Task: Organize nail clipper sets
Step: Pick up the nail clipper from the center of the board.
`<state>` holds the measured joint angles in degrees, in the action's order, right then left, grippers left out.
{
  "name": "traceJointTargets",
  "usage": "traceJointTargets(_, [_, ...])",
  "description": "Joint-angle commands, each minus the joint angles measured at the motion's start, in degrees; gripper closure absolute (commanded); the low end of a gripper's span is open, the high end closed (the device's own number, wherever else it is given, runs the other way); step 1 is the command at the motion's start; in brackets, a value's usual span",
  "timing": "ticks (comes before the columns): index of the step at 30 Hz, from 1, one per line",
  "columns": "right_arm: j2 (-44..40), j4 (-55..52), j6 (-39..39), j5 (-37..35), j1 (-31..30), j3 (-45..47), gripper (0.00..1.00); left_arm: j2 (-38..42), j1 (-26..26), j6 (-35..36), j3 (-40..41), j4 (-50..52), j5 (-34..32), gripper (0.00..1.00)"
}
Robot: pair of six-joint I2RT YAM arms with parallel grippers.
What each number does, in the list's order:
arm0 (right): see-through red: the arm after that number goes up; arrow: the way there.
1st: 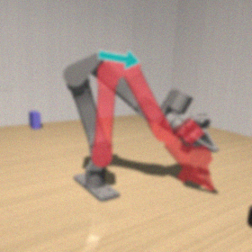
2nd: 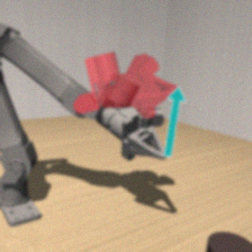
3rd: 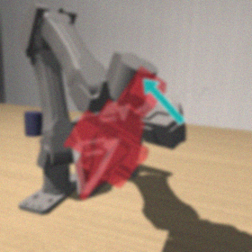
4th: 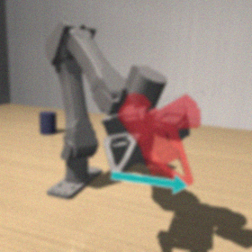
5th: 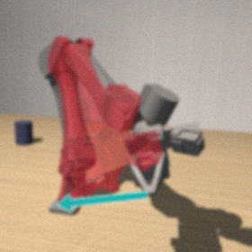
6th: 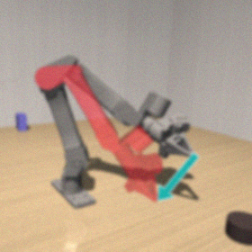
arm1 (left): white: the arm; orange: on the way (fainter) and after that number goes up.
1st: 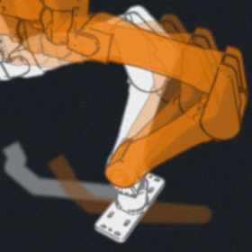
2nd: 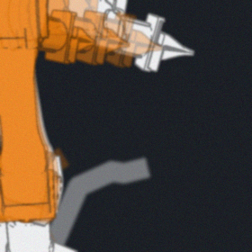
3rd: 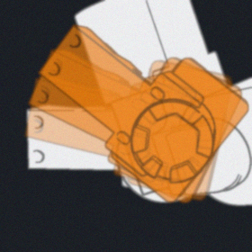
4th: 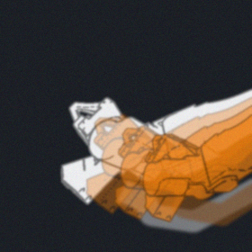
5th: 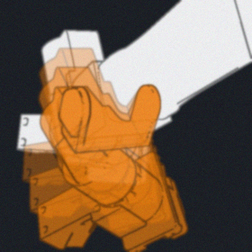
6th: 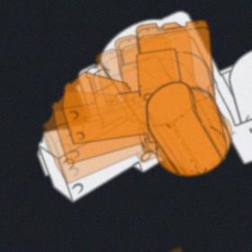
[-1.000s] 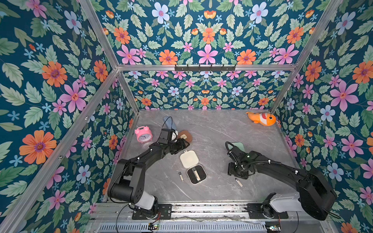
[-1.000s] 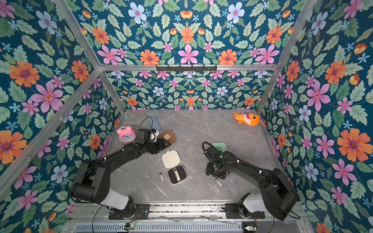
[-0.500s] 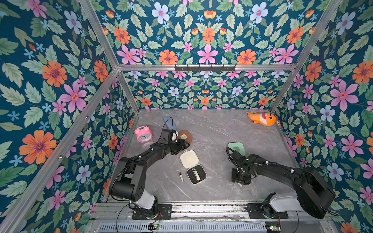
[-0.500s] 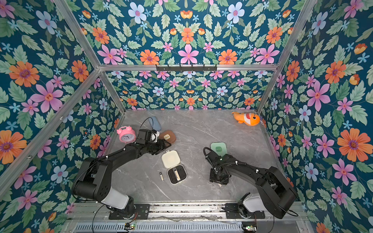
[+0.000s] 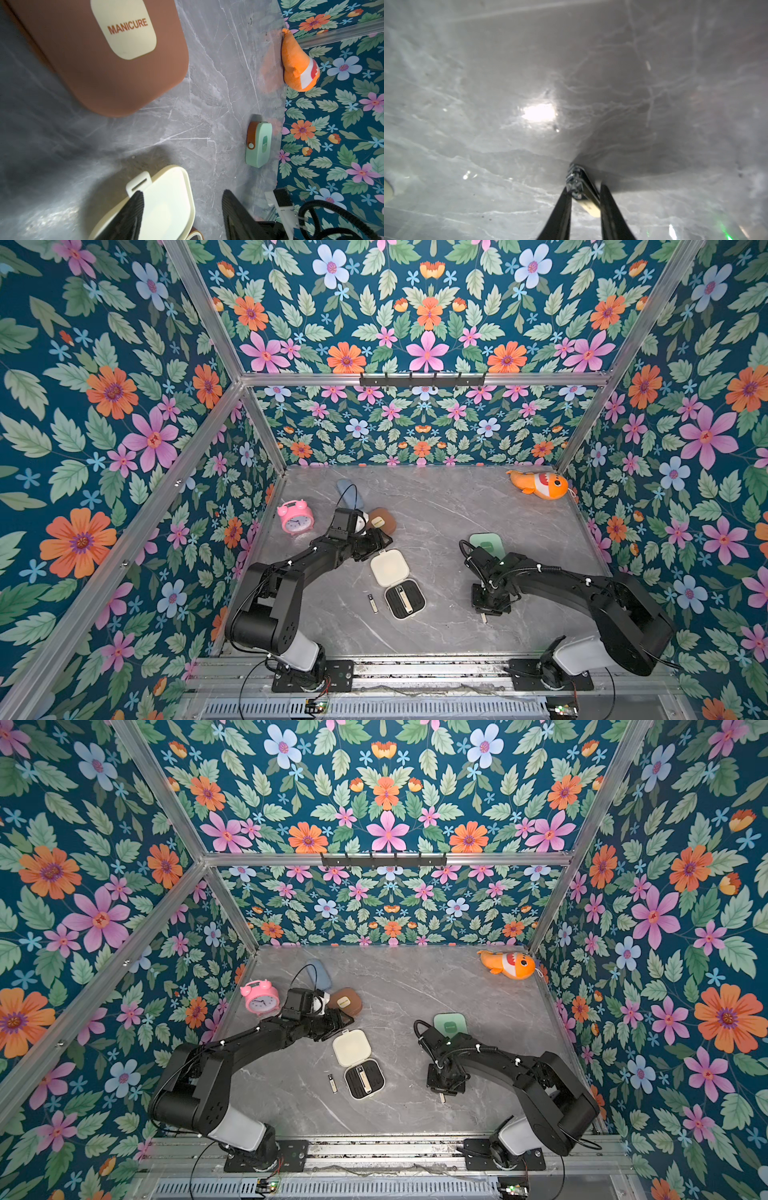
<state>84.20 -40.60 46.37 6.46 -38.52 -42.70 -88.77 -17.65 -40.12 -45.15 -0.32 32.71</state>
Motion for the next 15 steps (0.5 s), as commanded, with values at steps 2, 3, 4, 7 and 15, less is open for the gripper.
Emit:
traceJointTargets(2, [1.7, -0.3, -0.8, -0.1, 0.0, -1.4, 0.75, -0.2, -0.1, 0.1, 0.2, -1.4, 0.5, 0.37])
traceJointTargets(3, [2.1, -0.1, -0.9, 0.0, 0.0, -1.6, 0.76, -0.2, -0.1, 0.1, 0.2, -1.4, 0.5, 0.37])
traceJointTargets(4, [2.7, 0.1, -1.1, 0.0, 0.0, -2.0, 0.76, -0.3, -0.1, 0.1, 0.2, -1.5, 0.5, 0.37])
traceJointTargets(7, [4.6, 0.3, -1.8, 0.0, -0.1, -3.4, 0.77, -0.4, -0.2, 0.1, 0.4, -1.7, 0.5, 0.37])
traceJointTargets(15, [9.2, 0.3, -5.6, 1.4, -0.3, -10.6, 0.88, -1.3, -0.1, 0.3, 0.6, -2.1, 0.8, 0.37])
